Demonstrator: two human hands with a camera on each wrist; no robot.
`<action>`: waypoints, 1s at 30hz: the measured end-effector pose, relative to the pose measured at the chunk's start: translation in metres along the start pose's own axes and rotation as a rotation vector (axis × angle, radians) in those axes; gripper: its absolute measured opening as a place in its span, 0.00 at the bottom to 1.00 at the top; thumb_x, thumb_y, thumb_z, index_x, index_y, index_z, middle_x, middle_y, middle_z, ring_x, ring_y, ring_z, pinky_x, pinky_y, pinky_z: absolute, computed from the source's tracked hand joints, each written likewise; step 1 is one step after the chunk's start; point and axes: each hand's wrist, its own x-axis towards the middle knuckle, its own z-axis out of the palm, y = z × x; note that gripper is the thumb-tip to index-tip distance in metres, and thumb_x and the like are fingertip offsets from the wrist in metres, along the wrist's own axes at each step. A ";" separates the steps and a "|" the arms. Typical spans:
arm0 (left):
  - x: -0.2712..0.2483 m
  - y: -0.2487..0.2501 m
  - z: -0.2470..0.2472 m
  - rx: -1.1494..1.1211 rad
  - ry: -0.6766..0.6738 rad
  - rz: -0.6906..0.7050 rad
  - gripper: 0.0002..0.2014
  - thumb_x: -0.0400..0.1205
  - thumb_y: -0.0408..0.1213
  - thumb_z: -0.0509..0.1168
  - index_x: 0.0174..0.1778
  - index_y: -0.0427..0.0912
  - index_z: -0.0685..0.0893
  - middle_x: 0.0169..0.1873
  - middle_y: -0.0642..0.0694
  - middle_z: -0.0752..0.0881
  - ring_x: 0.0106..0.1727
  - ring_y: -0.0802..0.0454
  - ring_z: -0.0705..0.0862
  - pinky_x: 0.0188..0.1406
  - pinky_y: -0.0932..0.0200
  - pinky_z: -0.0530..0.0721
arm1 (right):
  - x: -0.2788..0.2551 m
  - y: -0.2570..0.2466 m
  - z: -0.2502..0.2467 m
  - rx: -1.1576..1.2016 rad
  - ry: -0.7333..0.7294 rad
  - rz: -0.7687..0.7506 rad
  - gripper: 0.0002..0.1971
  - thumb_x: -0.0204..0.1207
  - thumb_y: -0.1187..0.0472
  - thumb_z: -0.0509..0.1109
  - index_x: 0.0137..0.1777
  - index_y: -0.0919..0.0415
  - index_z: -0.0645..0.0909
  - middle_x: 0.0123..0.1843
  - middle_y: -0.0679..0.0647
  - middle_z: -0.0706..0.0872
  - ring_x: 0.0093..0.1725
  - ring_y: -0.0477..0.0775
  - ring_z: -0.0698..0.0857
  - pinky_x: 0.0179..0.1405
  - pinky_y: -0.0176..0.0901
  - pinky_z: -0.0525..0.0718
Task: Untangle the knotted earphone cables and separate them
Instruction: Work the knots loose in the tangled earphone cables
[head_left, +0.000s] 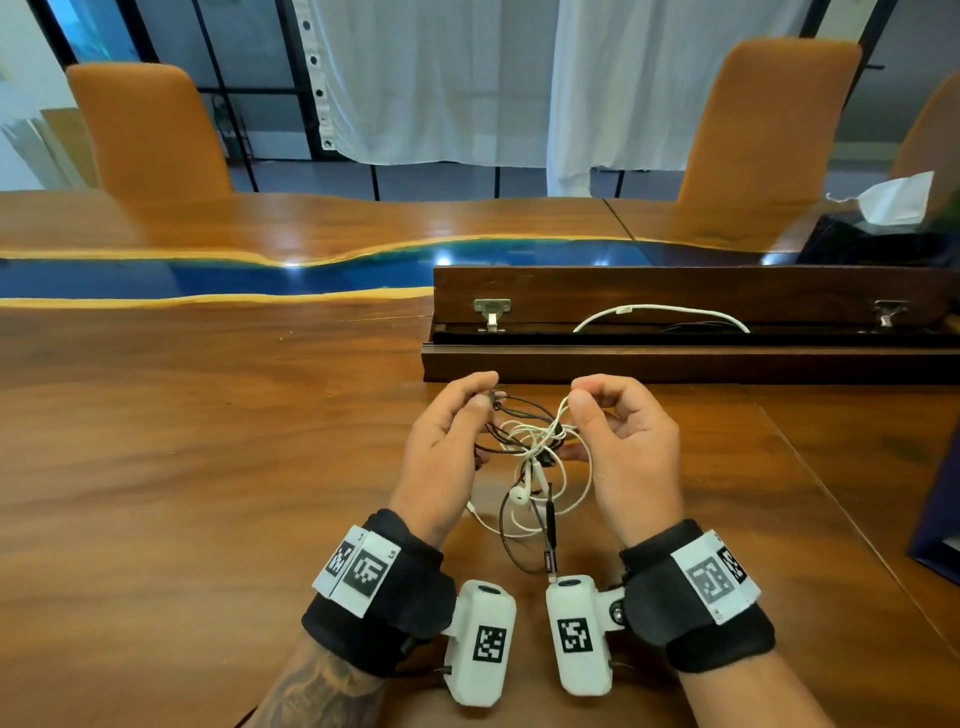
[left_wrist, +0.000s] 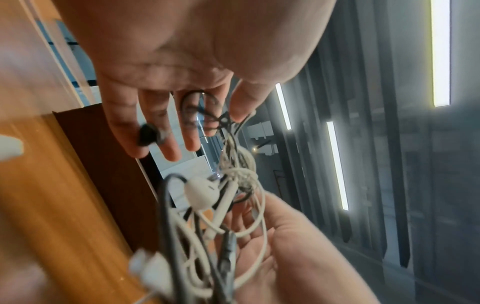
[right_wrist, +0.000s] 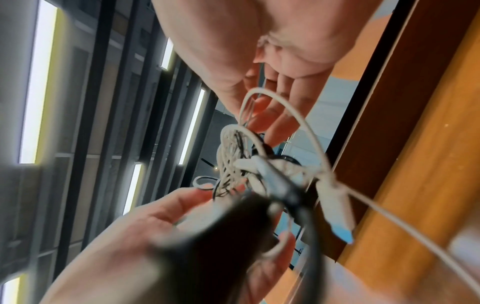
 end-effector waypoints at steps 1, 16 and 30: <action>0.000 0.001 0.000 -0.015 -0.015 -0.018 0.18 0.91 0.33 0.52 0.69 0.55 0.82 0.61 0.52 0.86 0.59 0.55 0.86 0.54 0.54 0.85 | 0.001 0.000 -0.001 -0.003 0.018 0.007 0.06 0.84 0.65 0.71 0.52 0.53 0.85 0.44 0.47 0.88 0.42 0.47 0.90 0.32 0.41 0.90; -0.002 -0.005 -0.001 0.069 -0.046 0.088 0.03 0.85 0.31 0.68 0.46 0.37 0.85 0.38 0.45 0.90 0.37 0.51 0.89 0.35 0.60 0.87 | -0.005 -0.007 0.006 0.088 -0.082 -0.014 0.09 0.84 0.62 0.70 0.63 0.55 0.81 0.53 0.50 0.90 0.53 0.53 0.92 0.46 0.46 0.92; -0.003 -0.004 -0.001 -0.056 0.011 0.077 0.04 0.82 0.34 0.71 0.50 0.38 0.89 0.43 0.44 0.92 0.41 0.52 0.89 0.40 0.60 0.88 | -0.009 -0.009 0.007 -0.142 -0.408 -0.017 0.08 0.82 0.55 0.73 0.58 0.46 0.89 0.53 0.44 0.92 0.55 0.46 0.89 0.55 0.43 0.88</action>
